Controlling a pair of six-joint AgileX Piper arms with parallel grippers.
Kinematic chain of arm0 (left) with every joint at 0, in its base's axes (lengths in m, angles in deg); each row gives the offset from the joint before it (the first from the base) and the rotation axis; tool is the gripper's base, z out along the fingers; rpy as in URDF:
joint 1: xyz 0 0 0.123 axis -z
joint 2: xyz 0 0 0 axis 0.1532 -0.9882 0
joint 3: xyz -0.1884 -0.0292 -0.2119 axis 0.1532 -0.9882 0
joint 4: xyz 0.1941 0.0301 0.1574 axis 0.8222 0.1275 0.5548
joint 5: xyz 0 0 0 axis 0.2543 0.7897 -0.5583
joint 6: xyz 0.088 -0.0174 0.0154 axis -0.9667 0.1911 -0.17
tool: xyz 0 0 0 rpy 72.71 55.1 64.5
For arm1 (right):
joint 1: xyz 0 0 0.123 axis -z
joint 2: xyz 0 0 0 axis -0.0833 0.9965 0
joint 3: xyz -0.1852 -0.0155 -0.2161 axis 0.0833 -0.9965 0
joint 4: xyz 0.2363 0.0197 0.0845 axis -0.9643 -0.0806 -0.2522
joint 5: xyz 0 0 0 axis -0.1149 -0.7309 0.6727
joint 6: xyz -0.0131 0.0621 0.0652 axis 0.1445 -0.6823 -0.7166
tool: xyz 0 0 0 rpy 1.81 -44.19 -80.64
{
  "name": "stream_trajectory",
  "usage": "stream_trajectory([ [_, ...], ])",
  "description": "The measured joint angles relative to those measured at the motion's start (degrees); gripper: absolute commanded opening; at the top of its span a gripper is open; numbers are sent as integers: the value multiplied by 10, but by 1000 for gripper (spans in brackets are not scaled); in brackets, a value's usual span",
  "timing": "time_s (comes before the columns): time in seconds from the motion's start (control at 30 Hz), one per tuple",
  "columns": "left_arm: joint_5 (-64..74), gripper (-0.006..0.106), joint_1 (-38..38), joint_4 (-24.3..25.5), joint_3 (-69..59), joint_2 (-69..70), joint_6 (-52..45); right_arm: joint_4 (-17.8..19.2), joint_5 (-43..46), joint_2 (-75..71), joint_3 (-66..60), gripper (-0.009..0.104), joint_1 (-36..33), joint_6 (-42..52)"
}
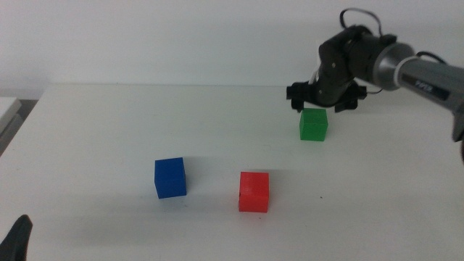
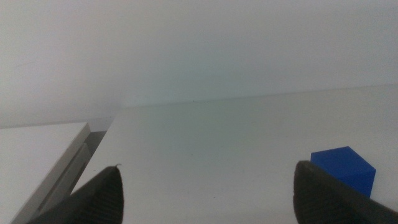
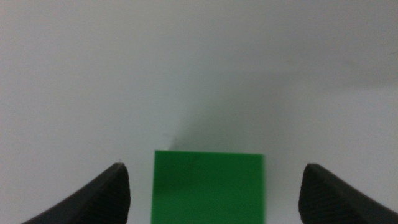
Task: Stack red cubes first, then green, then blue cubes in a specific spot.
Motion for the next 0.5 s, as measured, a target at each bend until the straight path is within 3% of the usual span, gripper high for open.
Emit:
stream_trajectory([
  [0.17,0,94,0,0,0,0,0,-7,18,26,0,92,0,0],
  [0.23,0,94,0,0,0,0,0,-7,20,32,0,84,0,0],
  [0.3,0,94,0,0,0,0,0,-7,21,38,0,65,0,0],
  [0.43,0,94,0,0,0,0,0,-9,17,39,0,8,0,-4],
  [0.47,0,94,0,0,0,0,0,-7,7,34,0,-2,-1,-7],
  [0.5,0,94,0,0,0,0,0,-6,-5,30,0,-2,-4,-8],
])
